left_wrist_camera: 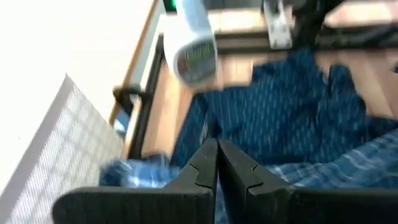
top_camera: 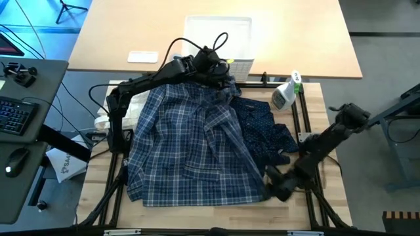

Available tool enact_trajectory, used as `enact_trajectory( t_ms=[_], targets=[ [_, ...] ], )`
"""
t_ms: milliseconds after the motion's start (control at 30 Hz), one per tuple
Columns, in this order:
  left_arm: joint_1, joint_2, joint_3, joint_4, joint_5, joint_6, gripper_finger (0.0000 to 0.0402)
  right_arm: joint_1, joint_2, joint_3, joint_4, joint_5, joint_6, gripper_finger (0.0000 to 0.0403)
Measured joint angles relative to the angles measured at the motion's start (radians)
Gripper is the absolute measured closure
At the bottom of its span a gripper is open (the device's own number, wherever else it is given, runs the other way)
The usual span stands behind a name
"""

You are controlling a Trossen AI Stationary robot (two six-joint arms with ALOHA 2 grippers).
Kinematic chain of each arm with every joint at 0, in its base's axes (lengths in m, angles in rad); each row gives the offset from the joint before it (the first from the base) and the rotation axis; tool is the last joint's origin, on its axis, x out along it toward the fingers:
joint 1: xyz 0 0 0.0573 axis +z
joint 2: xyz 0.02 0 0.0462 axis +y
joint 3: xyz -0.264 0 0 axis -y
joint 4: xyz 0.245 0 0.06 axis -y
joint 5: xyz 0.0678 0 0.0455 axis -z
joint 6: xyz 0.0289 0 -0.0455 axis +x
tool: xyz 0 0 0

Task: Fold Laundry from Bin
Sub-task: Fold the checkered blue polo

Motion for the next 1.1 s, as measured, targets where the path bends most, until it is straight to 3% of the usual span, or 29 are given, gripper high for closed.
enact_trajectory(
  t_ms=[233,300,433,567,733,867,967,1100],
  targets=[
    [0.044,0.026,0.000,0.118,-0.118,0.019,0.0401,0.219,-0.022,0.301,-0.469,0.032,0.257,0.0401],
    [0.072,0.037,-0.001,0.105,-0.039,-0.010,0.0401,0.231,-0.009,0.356,-0.556,0.038,0.262,0.0402],
    [0.096,0.051,0.000,0.093,0.234,-0.061,0.0385,0.219,0.004,0.394,-0.601,0.048,0.262,0.0402],
    [0.055,0.087,0.000,0.083,0.288,0.001,0.0335,0.182,0.017,0.381,-0.590,0.105,0.251,0.0402],
    [-0.030,0.137,-0.001,0.057,0.208,-0.046,0.0247,0.134,0.021,0.372,-0.573,0.145,0.207,0.0402],
    [-0.091,0.181,-0.001,0.037,0.027,-0.055,0.0197,0.107,0.021,0.372,-0.554,0.148,0.169,0.0402],
    [-0.126,0.217,-0.001,0.029,-0.119,-0.001,0.0189,0.099,0.021,0.372,-0.539,0.148,0.160,0.0403],
    [-0.146,0.264,-0.001,0.026,-0.135,0.032,0.0204,0.100,0.021,0.372,-0.524,0.148,0.160,0.0403]
  ],
)
